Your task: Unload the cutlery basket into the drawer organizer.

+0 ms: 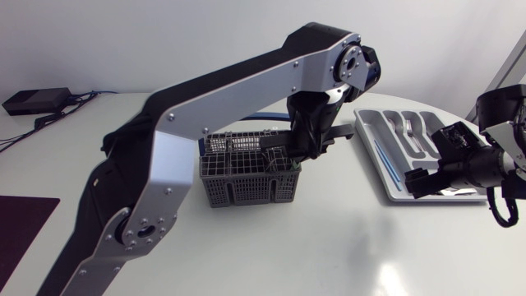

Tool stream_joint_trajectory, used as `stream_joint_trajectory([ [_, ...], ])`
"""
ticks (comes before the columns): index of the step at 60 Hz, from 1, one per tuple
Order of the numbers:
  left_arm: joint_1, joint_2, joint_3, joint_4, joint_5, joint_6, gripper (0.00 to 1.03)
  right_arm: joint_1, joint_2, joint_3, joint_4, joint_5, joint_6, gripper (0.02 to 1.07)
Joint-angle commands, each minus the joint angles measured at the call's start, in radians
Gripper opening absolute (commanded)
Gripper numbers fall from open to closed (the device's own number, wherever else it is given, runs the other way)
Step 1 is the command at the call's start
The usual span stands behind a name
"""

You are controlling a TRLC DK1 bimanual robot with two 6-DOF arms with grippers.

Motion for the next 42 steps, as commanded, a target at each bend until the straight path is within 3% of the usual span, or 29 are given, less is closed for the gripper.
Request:
stream_joint_trajectory([
  [1, 0.017, -0.039, -0.018, -0.018, -0.020, -0.027, 0.06, -0.003, 0.004, -0.028, 0.010, -0.004, 0.000, 0.97],
  [21, 0.017, -0.102, -0.069, 0.005, -0.024, -0.025, 0.06, 0.001, 0.001, -0.032, 0.010, -0.002, 0.004, 0.97],
  [42, 0.034, -0.253, -0.290, 0.155, -0.026, -0.016, 0.04, 0.014, 0.001, -0.032, 0.012, 0.001, 0.010, 0.97],
])
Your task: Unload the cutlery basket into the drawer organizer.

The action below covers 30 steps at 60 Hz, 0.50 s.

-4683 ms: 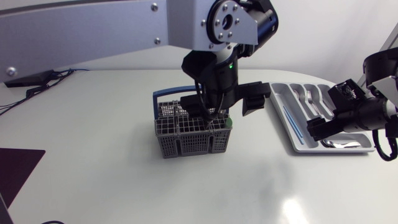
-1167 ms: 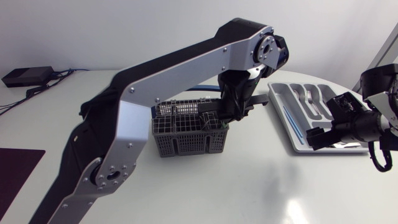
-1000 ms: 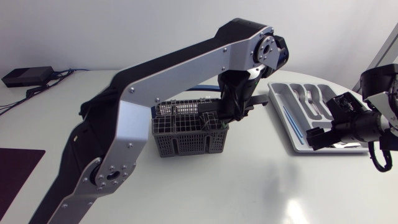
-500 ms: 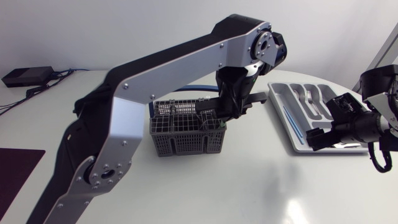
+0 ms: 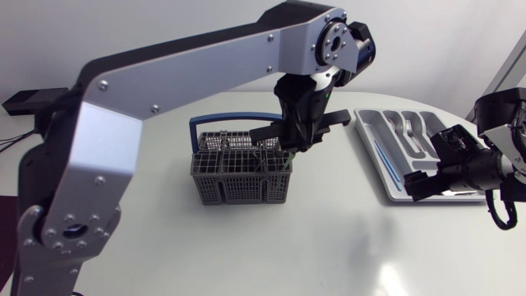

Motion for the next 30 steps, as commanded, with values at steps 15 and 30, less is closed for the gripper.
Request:
stream_joint_trajectory([
  [15, 0.028, -0.167, -0.178, 0.096, -0.015, -0.004, 0.03, 0.035, 0.002, -0.019, 0.008, 0.013, 0.023, 0.97],
  [30, 0.035, -0.263, -0.288, 0.168, 0.034, 0.022, 0.03, 0.053, -0.004, -0.019, 0.007, 0.022, 0.036, 0.97],
])
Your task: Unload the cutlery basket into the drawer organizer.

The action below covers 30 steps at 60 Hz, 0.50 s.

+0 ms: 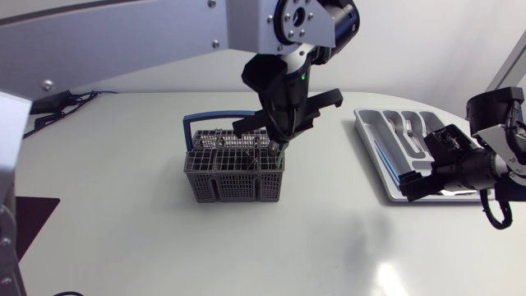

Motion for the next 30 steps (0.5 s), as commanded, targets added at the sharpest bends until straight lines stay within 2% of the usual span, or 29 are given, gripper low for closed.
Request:
stream_joint_trajectory([
  [1, 0.015, -0.055, -0.054, 0.014, 0.009, 0.017, 0.03, 0.013, -0.005, -0.018, 0.007, 0.011, 0.025, 0.97],
  [12, 0.018, -0.141, -0.158, 0.091, 0.036, 0.043, 0.03, 0.036, -0.015, -0.018, 0.007, 0.017, 0.031, 0.97],
  [30, 0.015, -0.240, -0.232, 0.115, 0.050, 0.059, 0.03, 0.097, -0.084, -0.027, 0.009, 0.010, 0.020, 0.97],
])
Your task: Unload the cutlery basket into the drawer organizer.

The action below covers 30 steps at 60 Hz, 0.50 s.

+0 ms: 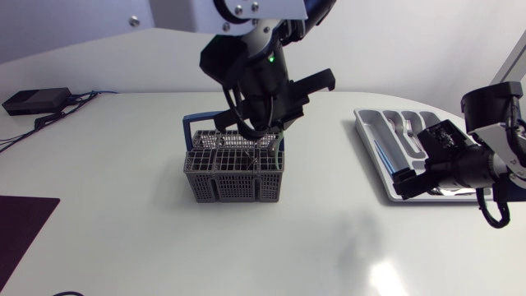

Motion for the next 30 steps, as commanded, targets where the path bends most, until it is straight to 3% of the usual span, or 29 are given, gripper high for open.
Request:
stream_joint_trajectory([
  [1, 0.006, -0.058, -0.059, 0.005, 0.012, 0.024, 0.03, 0.032, -0.050, -0.029, 0.009, -0.010, 0.008, 0.97],
  [11, 0.008, -0.118, -0.095, 0.011, 0.035, 0.018, 0.03, 0.092, -0.134, -0.026, -0.007, -0.059, 0.001, 0.97],
  [30, 0.040, -0.150, -0.125, 0.014, 0.181, -0.067, 0.03, 0.262, -0.194, 0.009, -0.077, -0.164, 0.082, 0.97],
])
